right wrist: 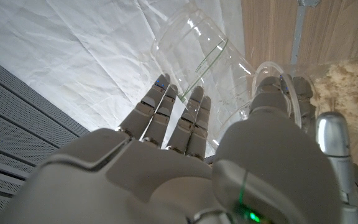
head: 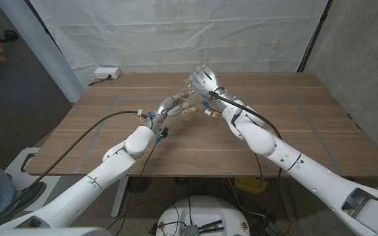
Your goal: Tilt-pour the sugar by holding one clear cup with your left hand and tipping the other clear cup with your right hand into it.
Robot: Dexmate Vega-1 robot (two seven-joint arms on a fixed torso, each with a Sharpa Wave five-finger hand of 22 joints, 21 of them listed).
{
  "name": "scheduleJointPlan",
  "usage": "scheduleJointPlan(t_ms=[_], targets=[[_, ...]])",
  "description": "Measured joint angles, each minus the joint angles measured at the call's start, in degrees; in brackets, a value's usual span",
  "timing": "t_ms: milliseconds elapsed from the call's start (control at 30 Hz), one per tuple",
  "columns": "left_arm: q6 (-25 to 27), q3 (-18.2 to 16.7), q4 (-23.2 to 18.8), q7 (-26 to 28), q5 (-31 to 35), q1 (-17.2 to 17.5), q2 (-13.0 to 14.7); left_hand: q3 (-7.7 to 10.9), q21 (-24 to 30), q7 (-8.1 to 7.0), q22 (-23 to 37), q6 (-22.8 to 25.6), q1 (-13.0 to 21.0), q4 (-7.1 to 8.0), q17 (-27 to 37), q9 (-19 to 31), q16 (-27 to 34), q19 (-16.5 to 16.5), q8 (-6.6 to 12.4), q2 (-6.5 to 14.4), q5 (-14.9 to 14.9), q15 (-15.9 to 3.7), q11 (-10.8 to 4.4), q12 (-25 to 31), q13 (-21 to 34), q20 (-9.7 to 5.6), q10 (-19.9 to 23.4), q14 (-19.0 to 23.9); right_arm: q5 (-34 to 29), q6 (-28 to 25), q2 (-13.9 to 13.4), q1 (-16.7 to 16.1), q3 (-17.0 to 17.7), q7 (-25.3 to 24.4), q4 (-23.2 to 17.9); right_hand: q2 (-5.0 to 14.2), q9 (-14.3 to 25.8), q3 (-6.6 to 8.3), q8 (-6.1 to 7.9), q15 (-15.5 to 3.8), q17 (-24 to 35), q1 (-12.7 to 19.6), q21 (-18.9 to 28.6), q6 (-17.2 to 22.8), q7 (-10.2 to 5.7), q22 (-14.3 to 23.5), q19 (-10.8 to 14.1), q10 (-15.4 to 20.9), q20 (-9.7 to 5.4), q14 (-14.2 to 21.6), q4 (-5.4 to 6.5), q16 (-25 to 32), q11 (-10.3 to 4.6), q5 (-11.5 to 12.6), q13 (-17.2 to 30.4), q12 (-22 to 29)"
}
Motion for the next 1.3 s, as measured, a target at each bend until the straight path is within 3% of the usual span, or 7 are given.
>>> scheduleJointPlan(t_ms=[533,867,900,1133,1200,1300], targets=[[0.3,0.1,-0.2,0.2,0.4,0.0,0.0,0.0,0.0,0.01,0.0,0.0,0.0,0.0,0.2,0.0,0.0,0.2,-0.02,0.0,0.0,0.0,0.0,0.0,0.0,0.21,0.0,0.0,1.8,-1.6,0.9,-1.7,0.9,-2.0,-1.4,0.08,0.0,-0.01,-0.15,0.2,0.0,-0.1,0.6,0.5,0.27,0.0,0.7,0.3,-0.31,1.3,0.01,0.4,0.92,-0.4,0.0,0.0],[-0.5,0.2,-0.2,0.7,0.5,0.1,0.0,0.0,0.0,0.01,0.0,0.0,0.0,0.0,0.2,0.0,0.0,0.2,-0.06,0.0,0.0,0.0,0.01,0.0,0.0,0.21,0.0,0.0,3.7,-3.4,3.3,-3.9,3.1,-2.9,-1.6,0.08,0.0,-0.25,-0.25,0.36,0.0,-0.1,0.6,0.6,0.2,0.0,1.5,0.8,-0.21,1.9,0.26,0.7,1.01,-0.4,0.0,0.0],[-0.6,-0.3,-0.5,0.8,0.4,1.0,0.4,0.0,0.0,0.01,0.0,0.0,0.0,0.0,0.2,0.0,0.0,0.2,-0.06,0.0,0.0,0.0,0.02,0.0,0.0,0.21,0.0,0.0,8.2,-6.5,3.7,-4.1,3.4,-5.5,-1.6,0.08,0.0,-0.26,-0.25,0.34,0.0,-0.1,0.6,0.6,0.2,0.0,1.5,1.0,-0.21,1.9,0.26,0.7,1.13,-0.4,0.0,0.0],[-1.5,-1.0,-0.9,1.6,-0.5,1.6,0.8,-0.16,0.0,0.02,0.0,0.0,0.0,0.16,0.2,0.0,0.0,0.2,-0.07,0.0,0.0,0.0,0.09,0.0,0.0,0.21,0.0,0.0,10.8,-7.6,5.2,-5.8,4.5,-7.0,-1.8,0.09,0.0,-0.49,-0.26,-0.11,0.0,-0.1,1.0,0.6,0.2,0.0,1.7,1.1,0.0,2.4,0.49,0.7,1.24,-0.7,0.0,0.0],[-1.8,-2.3,-1.6,1.8,-0.8,2.7,1.4,-0.16,0.0,0.02,0.0,0.0,0.0,0.16,0.2,0.0,0.0,0.2,-0.13,0.0,0.0,0.0,0.09,0.0,0.0,0.21,0.0,0.0,16.4,-9.5,5.8,-6.6,5.0,-9.7,-2.0,0.16,0.0,-0.49,-0.6,0.19,0.0,-0.2,1.1,0.6,0.2,0.0,1.7,1.4,0.0,2.7,0.49,0.7,1.52,-0.7,0.0,0.0],[-2.3,-2.3,-1.6,2.0,-1.1,2.7,1.4,-0.16,-0.3,0.02,0.0,0.0,0.0,0.16,0.2,0.0,0.0,-0.1,-0.14,0.0,0.0,0.0,0.09,0.0,0.0,0.2,0.0,0.0,16.4,-9.5,6.5,-7.6,5.7,-9.7,-2.2,0.23,0.0,-0.49,-0.6,0.19,0.0,-0.2,1.1,0.6,0.2,0.0,1.7,1.4,0.0,2.7,0.49,0.7,1.52,-0.7,0.0,0.0]])
